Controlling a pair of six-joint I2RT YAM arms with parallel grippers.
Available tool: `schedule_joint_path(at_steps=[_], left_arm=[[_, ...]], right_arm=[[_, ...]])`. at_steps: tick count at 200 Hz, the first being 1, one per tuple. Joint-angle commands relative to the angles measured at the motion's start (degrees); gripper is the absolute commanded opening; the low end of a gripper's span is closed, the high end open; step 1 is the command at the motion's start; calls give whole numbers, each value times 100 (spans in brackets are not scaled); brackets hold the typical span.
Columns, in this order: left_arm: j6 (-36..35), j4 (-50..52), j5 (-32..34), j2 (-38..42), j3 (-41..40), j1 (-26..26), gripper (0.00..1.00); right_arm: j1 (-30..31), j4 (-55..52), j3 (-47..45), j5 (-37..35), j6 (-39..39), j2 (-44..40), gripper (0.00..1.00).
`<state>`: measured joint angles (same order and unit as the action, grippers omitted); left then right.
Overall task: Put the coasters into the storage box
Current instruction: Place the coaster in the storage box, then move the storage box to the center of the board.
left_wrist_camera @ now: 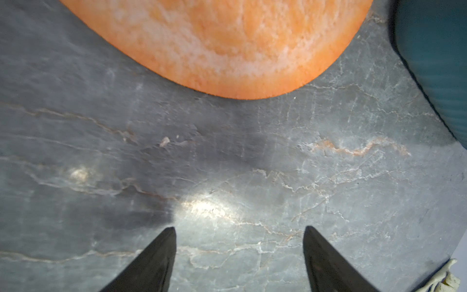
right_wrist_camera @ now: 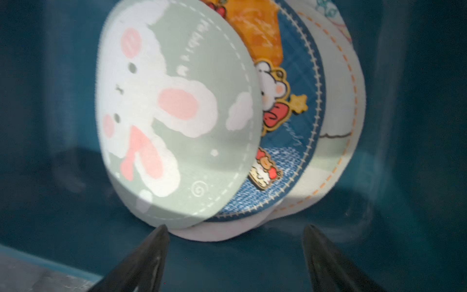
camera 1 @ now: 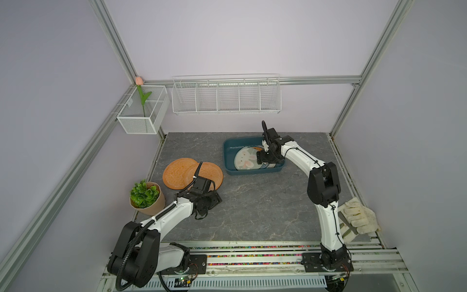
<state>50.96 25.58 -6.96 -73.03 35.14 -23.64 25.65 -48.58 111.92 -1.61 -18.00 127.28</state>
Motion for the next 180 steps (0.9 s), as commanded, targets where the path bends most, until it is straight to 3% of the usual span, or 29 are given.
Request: schedule_joint_path(at_steps=[1, 86, 180], left_arm=[[34, 86, 32, 62, 20, 4, 79], [-51, 151, 28, 42, 90, 7, 80], [-156, 262, 81, 11, 251, 30, 81]], right_arm=[[-194, -156, -194, -260, -56, -294, 85], [-604, -586, -522, -604, -37, -398, 84], [-782, -574, -2015, -737, -243, -1406, 84]])
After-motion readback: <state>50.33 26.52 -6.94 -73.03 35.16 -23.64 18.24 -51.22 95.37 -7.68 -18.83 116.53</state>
